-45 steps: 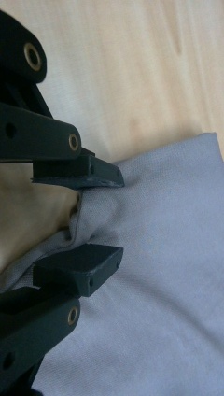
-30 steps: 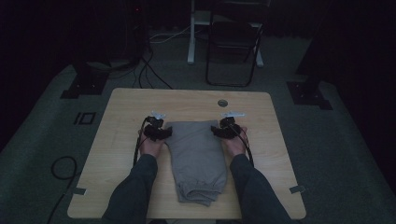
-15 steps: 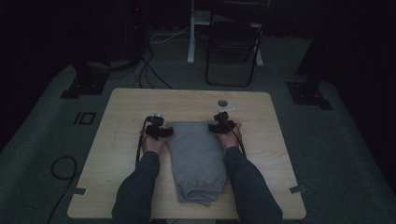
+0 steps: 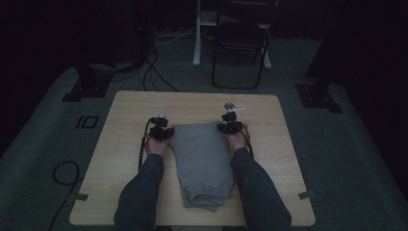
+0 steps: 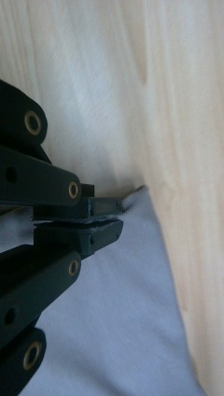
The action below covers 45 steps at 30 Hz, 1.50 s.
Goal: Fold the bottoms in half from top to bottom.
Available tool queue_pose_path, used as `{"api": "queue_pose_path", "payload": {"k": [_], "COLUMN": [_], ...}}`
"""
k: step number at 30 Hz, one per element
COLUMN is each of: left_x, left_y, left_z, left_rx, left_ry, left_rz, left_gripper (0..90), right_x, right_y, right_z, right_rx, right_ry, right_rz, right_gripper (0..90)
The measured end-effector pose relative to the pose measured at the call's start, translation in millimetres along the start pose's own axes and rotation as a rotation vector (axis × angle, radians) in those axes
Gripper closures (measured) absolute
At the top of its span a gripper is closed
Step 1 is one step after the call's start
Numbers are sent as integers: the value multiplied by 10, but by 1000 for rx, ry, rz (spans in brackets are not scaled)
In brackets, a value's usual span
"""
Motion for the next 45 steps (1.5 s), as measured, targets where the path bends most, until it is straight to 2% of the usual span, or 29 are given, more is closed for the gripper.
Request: {"api": "queue_pose_path", "payload": {"k": [4,11,13,19,23,25,28,33,38,40,43,45], "left_x": [-118,-343,-394,-571,-636,-664,-735,-929,-1158,-1242,-1344,-1368], "left_y": [6,108,117,210,258,279,316,436,576,621,723,783], "left_z": [-153,-437,-485,-678,-707,-679,-598,-382,-70,49,303,532], "left_rx": [9,53,53,90,93,98,102,124,151,146,152,157], "left_ry": [55,154,168,217,226,226,229,242,264,278,275,259], "left_rz": [-2,8,10,15,29,40,62,101,133,152,176,187], "left_gripper": [883,883,883,882,882,882,881,880,880,880,879,879], "right_x": [-106,-304,-377,-579,-698,-737,-811,-1050,-1296,-1407,-1556,-1595], "right_y": [6,18,27,68,27,3,-21,-99,-198,-234,-291,-335], "right_z": [-133,-339,-392,-535,-575,-540,-438,-194,104,253,517,736], "right_rx": [-8,-18,-20,-24,-49,-62,-56,-49,-79,-93,-96,-114], "right_ry": [52,130,160,223,248,252,256,290,319,334,351,339], "right_rz": [-2,-6,-9,-5,2,1,-9,-48,-72,-85,-110,-111], "right_gripper": [843,843,843,842,840,839,838,837,837,836,833,831]}}
Point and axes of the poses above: each handheld gripper's, and its own axes: x roughly forward along the jaws, z roughly out of its underside, y roughly to its right, the point moved 8 cm from there along x, roughly forward along the jaws, and after that the axes turned 5 degrees about z, right-handed, at the moved point
